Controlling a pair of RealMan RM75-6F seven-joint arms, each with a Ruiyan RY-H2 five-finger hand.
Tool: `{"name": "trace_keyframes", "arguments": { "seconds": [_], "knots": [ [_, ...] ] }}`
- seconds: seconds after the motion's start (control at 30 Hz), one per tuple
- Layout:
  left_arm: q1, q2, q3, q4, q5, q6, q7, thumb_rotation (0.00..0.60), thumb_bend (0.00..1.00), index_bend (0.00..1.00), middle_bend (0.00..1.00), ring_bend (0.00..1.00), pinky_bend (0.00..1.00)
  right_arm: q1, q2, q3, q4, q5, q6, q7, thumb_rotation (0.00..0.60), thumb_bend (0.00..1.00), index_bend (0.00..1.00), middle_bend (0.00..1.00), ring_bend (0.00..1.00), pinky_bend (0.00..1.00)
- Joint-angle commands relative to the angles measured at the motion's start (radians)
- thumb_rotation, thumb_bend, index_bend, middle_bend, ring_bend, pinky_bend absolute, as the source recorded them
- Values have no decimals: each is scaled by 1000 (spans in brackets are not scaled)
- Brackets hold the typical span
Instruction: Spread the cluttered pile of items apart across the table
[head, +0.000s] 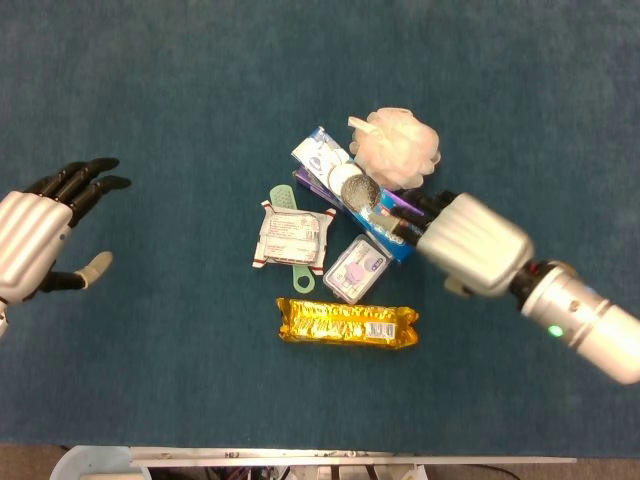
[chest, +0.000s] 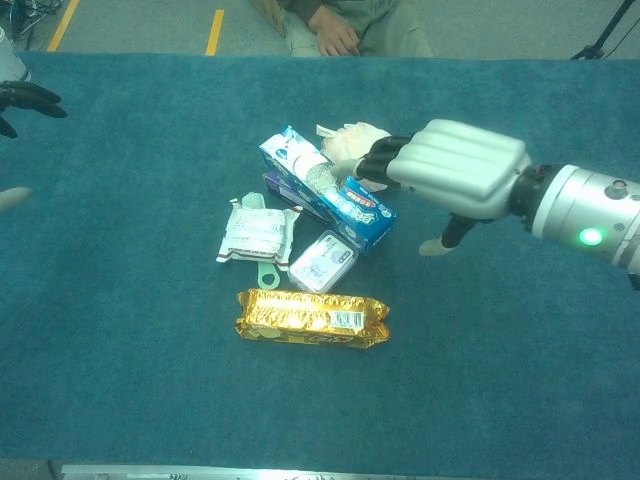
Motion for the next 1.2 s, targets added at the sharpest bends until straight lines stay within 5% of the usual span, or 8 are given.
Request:
{"name": "trace_keyframes", "arguments": {
  "seconds": [0.03,0.33,0.53,0.67,1.2],
  "knots": [
    [5,4,2,0,0,4,-3,600,319,155,99,112,258,19,-16,-29,-16,-21,-17,-21,600,0,57,218,156,363],
    [15,10,6,1,2,9,-7,600,319,155,99,112,258,35,56,-105,-39,-114,-64,107,600,1,84,271,183,374],
    [6,2,0,-3,0,-6,5,600,319,155,99,112,258,65,127,-154,-38,-148,-148,220,600,283,164,351,224,400],
    [1,-1,0,-11,3,-15,15,600,319,155,99,112,258,90,141,-177,-31,-149,-205,240,600,306,172,359,230,400],
    [25,12,5,-17,5,11,7,600,319,155,98,112,258,148,-23,-176,45,-46,-269,141,600,306,173,360,231,400]
  ]
}}
